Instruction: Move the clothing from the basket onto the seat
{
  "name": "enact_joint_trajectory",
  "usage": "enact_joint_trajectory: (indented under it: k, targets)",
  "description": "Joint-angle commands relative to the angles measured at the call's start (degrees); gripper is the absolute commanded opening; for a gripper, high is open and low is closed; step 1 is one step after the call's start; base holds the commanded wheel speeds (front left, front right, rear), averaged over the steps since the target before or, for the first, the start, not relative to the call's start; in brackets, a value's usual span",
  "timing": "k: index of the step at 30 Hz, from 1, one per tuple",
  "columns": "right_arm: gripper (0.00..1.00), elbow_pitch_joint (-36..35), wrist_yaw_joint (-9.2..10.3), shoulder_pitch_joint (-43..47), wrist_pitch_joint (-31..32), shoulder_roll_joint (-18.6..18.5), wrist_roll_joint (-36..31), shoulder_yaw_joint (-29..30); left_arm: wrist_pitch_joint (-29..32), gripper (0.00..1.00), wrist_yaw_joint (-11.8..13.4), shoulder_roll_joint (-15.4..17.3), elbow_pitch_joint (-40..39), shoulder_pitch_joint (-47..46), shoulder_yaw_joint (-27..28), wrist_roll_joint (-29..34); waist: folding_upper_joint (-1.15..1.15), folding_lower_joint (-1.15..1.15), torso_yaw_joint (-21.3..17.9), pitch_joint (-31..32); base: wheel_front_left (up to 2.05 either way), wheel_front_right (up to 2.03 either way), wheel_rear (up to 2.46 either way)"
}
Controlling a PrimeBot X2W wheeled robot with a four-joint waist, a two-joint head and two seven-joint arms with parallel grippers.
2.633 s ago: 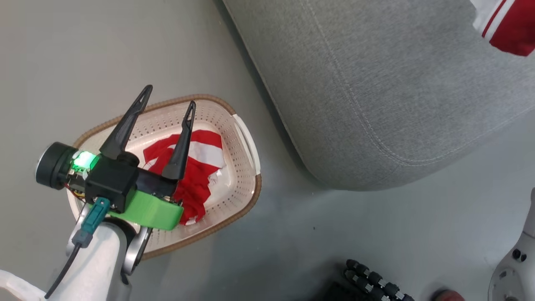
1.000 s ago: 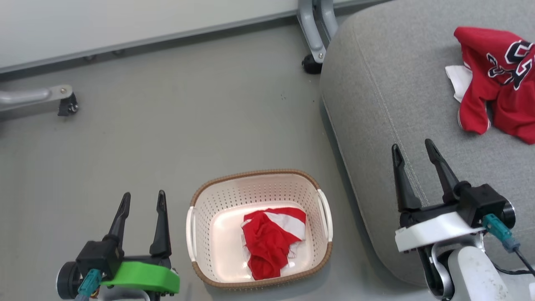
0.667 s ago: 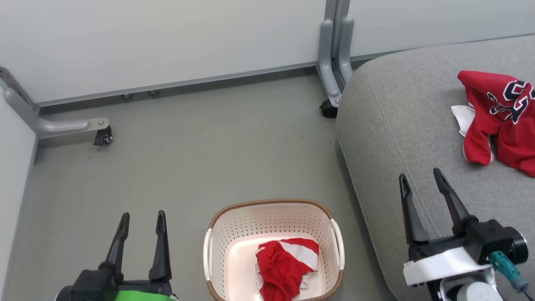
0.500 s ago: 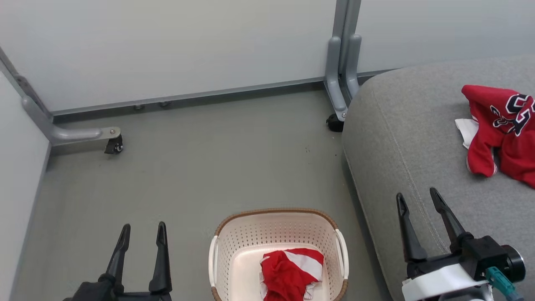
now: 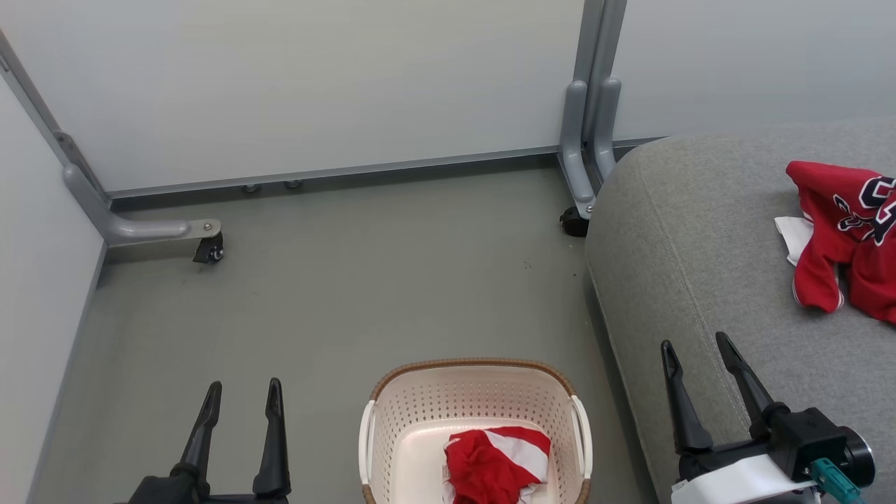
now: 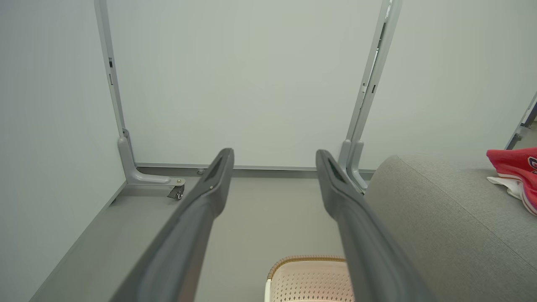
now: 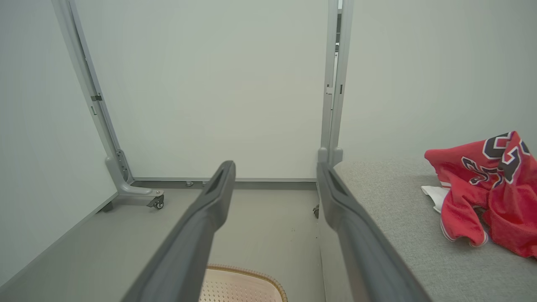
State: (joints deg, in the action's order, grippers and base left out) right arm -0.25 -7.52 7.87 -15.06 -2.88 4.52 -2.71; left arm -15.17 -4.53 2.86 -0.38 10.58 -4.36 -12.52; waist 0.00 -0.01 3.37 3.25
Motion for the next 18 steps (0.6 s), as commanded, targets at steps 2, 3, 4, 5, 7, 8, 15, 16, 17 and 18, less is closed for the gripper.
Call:
enact_joint_trajectory:
  k: [2, 3, 4, 5, 7, 8, 15, 16, 17, 18]
  targets:
    - [1.00, -0.3, 0.06, -0.5, -0.2, 0.0, 1.0, 0.0, 0.0, 1.00, 0.1, 0.1, 0.0, -0.1, 0.3, 0.9, 0.00, 0.01, 0.1, 0.1, 0.00, 0.00, 0.00]
    - [1.00, -0.3, 0.06, -0.4, -0.2, 0.0, 1.0, 0.1, 0.0, 1.00, 0.0, 0.1, 0.0, -0.2, 0.4, 1.0, 0.00, 0.01, 0.2, 0.1, 0.00, 0.00, 0.00]
    - [1.00, -0.4, 0.06, -0.4, -0.2, 0.0, 1.0, 0.1, 0.0, 1.00, 0.0, 0.1, 0.0, -0.4, 0.5, 1.0, 0.00, 0.01, 0.2, 0.1, 0.00, 0.00, 0.00]
    - [1.00, -0.4, 0.06, -0.4, -0.2, 0.0, 1.1, 0.2, 0.0, 1.00, 0.0, 0.1, 0.1, -0.5, 0.7, 1.0, 0.00, 0.01, 0.3, 0.2, 0.00, 0.00, 0.00]
    - [1.00, -0.4, 0.06, -0.2, -0.2, 0.0, 1.2, 0.3, 0.0, 1.00, -0.1, 0.1, 0.1, -0.7, 0.8, 1.1, 0.00, 0.01, 0.4, 0.2, 0.00, 0.00, 0.00]
    - [1.00, -0.4, 0.06, -0.1, -0.2, 0.0, 1.3, 0.3, 0.0, 1.00, -0.1, 0.1, 0.1, -0.8, 0.9, 1.2, 0.00, 0.01, 0.4, 0.3, 0.00, 0.00, 0.00]
    - [1.00, -0.2, 0.06, 0.9, -0.2, 0.0, 2.0, 0.8, 0.0, 1.00, -0.4, 0.1, 0.1, -1.1, 0.8, 1.8, 0.00, 0.01, 0.6, 0.6, 0.00, 0.00, 0.00]
    - [1.00, -0.1, 0.06, 1.0, -0.2, 0.0, 2.0, 0.8, 0.0, 1.00, -0.5, 0.1, 0.1, -1.1, 0.7, 1.9, 0.00, 0.01, 0.6, 0.6, 0.00, 0.00, 0.00]
    - [1.00, 0.0, 0.06, 1.1, -0.2, 0.0, 1.9, 0.9, 0.0, 1.00, -0.5, 0.1, 0.2, -1.1, 0.5, 2.0, 0.00, 0.01, 0.6, 0.6, 0.00, 0.00, 0.00]
    - [1.00, 0.1, 0.06, 1.1, -0.2, 0.0, 1.8, 0.9, 0.0, 1.00, -0.5, 0.1, 0.2, -1.2, 0.4, 2.0, 0.00, 0.01, 0.6, 0.6, 0.00, 0.00, 0.00]
